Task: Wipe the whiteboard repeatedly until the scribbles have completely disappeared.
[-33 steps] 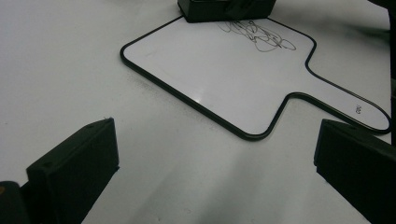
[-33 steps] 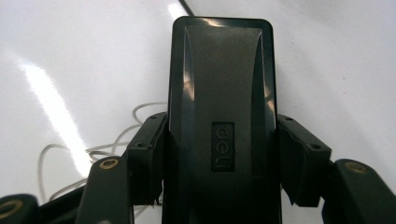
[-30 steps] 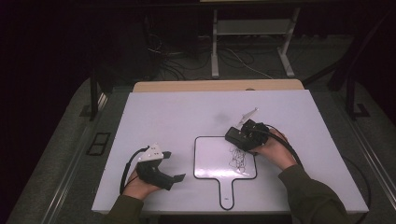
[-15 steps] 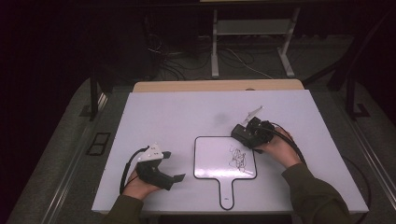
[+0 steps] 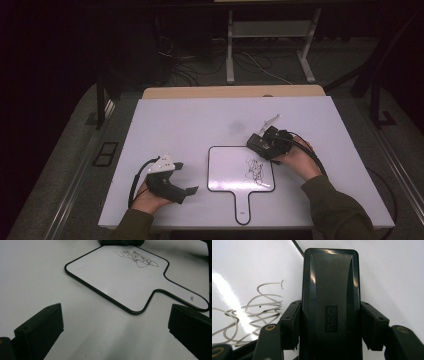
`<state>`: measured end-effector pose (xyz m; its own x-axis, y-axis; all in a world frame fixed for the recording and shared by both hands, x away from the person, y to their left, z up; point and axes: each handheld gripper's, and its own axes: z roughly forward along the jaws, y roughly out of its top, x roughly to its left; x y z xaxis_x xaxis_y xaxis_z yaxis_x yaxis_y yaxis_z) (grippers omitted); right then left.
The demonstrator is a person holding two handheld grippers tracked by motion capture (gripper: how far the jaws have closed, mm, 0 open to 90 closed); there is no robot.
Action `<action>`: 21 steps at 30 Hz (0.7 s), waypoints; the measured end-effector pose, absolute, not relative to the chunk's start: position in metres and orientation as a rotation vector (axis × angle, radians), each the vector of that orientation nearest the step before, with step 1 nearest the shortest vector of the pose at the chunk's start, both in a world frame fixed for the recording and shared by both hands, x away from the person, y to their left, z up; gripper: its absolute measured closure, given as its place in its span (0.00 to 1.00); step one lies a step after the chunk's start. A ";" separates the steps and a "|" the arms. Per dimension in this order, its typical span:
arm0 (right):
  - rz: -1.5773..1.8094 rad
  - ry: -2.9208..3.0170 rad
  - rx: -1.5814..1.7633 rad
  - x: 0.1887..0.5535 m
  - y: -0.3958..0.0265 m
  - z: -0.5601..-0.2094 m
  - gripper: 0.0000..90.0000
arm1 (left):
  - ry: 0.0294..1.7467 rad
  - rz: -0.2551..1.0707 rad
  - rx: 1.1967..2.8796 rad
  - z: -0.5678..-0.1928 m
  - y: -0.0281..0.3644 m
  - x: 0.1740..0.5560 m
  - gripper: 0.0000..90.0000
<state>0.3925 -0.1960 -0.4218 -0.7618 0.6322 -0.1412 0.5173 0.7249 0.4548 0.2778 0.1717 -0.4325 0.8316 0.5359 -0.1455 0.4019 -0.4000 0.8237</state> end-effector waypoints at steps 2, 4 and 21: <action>0.564 2.632 0.917 0.394 -0.198 -0.422 0.43 | 0.689 0.177 2.042 -0.432 0.172 0.278 0.00; 0.575 2.630 0.934 0.394 -0.199 -0.422 0.43 | 0.690 0.177 2.043 -0.432 0.172 0.278 0.00; 0.574 2.653 0.902 0.395 -0.193 -0.423 0.43 | 0.690 0.173 2.050 -0.434 0.171 0.278 0.00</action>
<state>0.3948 -0.1931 -0.4226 -0.7656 0.6294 -0.1333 0.5180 0.7259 0.4526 0.2784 0.1705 -0.4336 0.8319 0.5356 -0.1451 0.4041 -0.4056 0.8198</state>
